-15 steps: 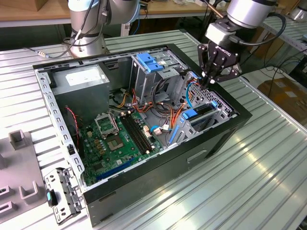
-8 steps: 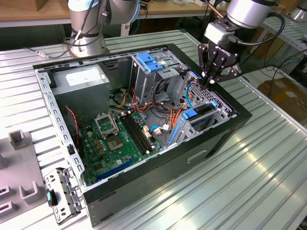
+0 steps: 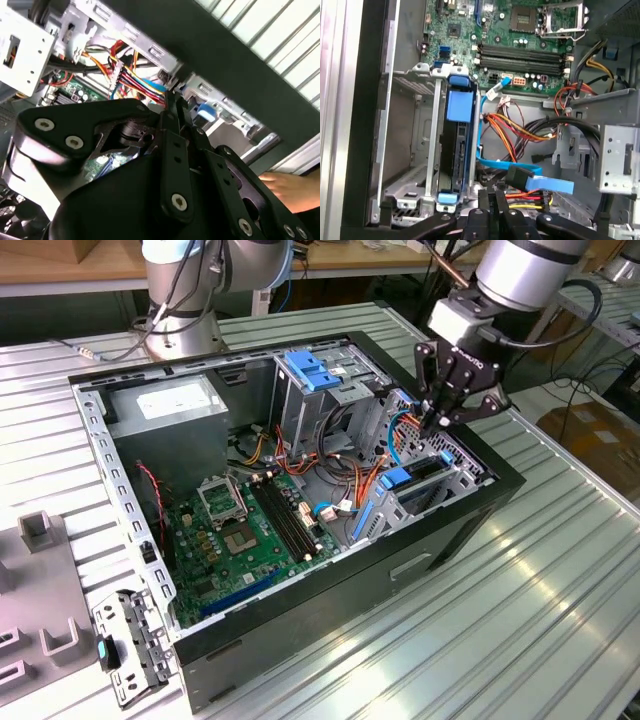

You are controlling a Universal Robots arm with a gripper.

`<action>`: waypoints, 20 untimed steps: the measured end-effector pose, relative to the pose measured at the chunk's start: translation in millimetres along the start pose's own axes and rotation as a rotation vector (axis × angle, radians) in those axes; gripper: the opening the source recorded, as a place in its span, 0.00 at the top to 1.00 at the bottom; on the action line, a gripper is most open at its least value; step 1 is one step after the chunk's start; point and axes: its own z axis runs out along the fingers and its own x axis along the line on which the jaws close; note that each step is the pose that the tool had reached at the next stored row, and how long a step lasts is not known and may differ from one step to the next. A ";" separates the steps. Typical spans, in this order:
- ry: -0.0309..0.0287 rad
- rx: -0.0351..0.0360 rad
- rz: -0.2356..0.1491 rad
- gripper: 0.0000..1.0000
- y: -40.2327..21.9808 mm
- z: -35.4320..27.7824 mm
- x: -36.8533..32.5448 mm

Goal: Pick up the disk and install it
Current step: 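Insert the first disk wire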

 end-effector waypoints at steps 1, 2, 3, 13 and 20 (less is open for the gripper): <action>0.0001 0.0023 0.000 0.84 4.2 0.2 -0.1; 0.0003 0.0030 0.000 0.84 4.9 0.2 0.5; 0.0004 0.0043 0.000 0.84 5.7 0.2 1.7; 0.0051 0.0593 0.000 0.84 20.3 2.7 16.6; 0.0057 0.0622 0.036 0.84 25.6 6.6 20.6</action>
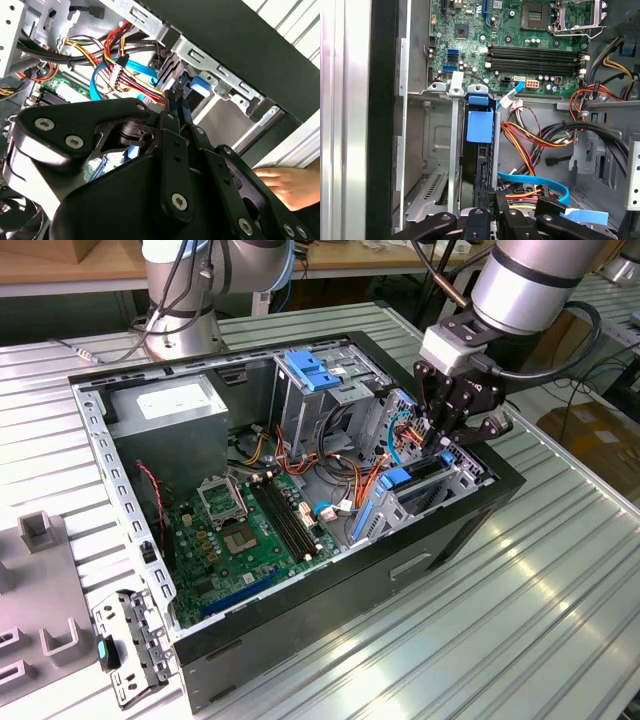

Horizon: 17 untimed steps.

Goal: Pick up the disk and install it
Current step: 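Insert the first disk wire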

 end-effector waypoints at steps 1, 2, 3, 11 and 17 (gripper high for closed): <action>-0.0002 0.0004 0.000 0.84 0.7 0.0 0.6; -0.0005 0.0009 -0.001 0.84 1.5 0.0 1.4; -0.0006 0.0016 -0.001 0.84 2.3 0.1 2.2; -0.0005 0.0103 -0.001 0.84 4.5 1.8 4.6; 0.0001 0.0103 0.008 0.84 4.3 4.5 4.7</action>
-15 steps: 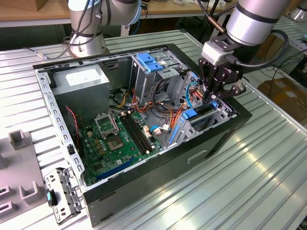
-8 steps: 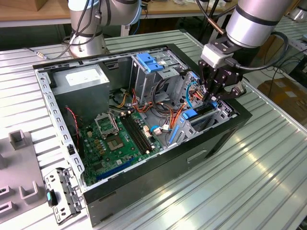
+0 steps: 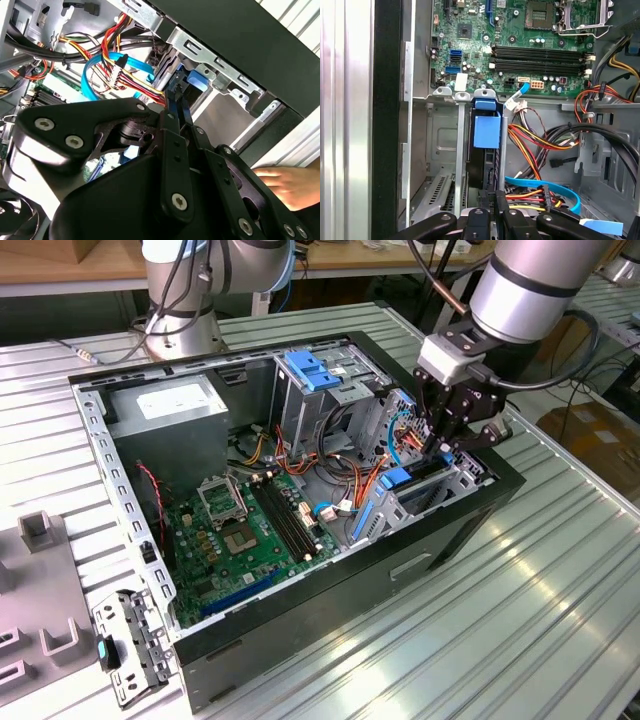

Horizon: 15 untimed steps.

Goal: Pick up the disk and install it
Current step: 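Insert the first disk wire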

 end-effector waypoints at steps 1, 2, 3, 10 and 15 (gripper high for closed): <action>-0.0001 0.0000 0.001 0.84 -0.1 0.5 0.0; 0.0001 0.0000 0.002 0.84 -0.2 0.9 0.0; 0.0001 0.0000 0.003 0.84 -0.3 1.5 0.0; 0.0003 0.0000 0.004 0.84 -0.1 5.6 0.1; 0.0001 0.0000 0.004 0.76 -0.5 4.0 0.0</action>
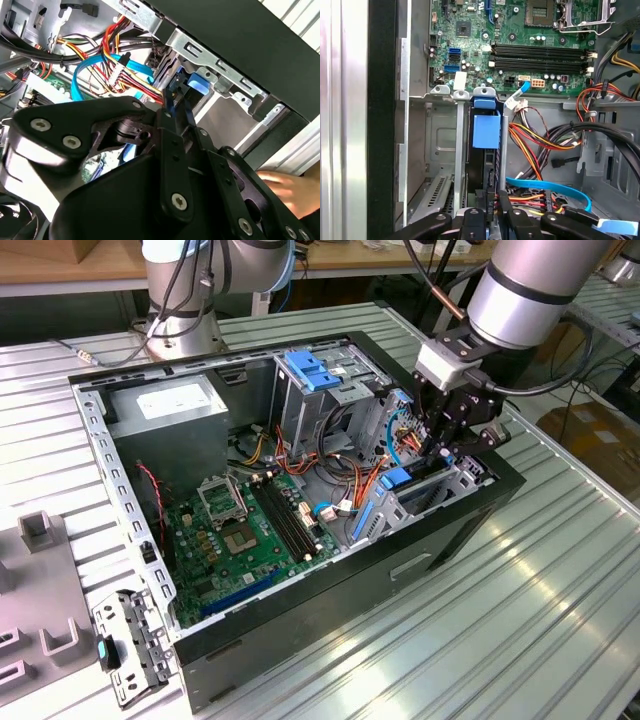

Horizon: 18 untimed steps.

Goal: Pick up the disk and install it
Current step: 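Insert the first disk wire, then insert the second disk wire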

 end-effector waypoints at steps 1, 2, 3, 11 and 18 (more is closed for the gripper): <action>0.0001 0.0000 0.000 0.76 -0.2 -2.0 0.0; 0.0000 0.0000 0.000 0.76 -0.5 -5.6 0.0; 0.0000 0.0001 0.000 0.76 -0.7 -8.6 0.0; 0.0022 -0.0001 0.000 0.89 -0.7 -9.4 -0.1; 0.0065 -0.0002 0.000 0.89 1.9 -9.5 -0.2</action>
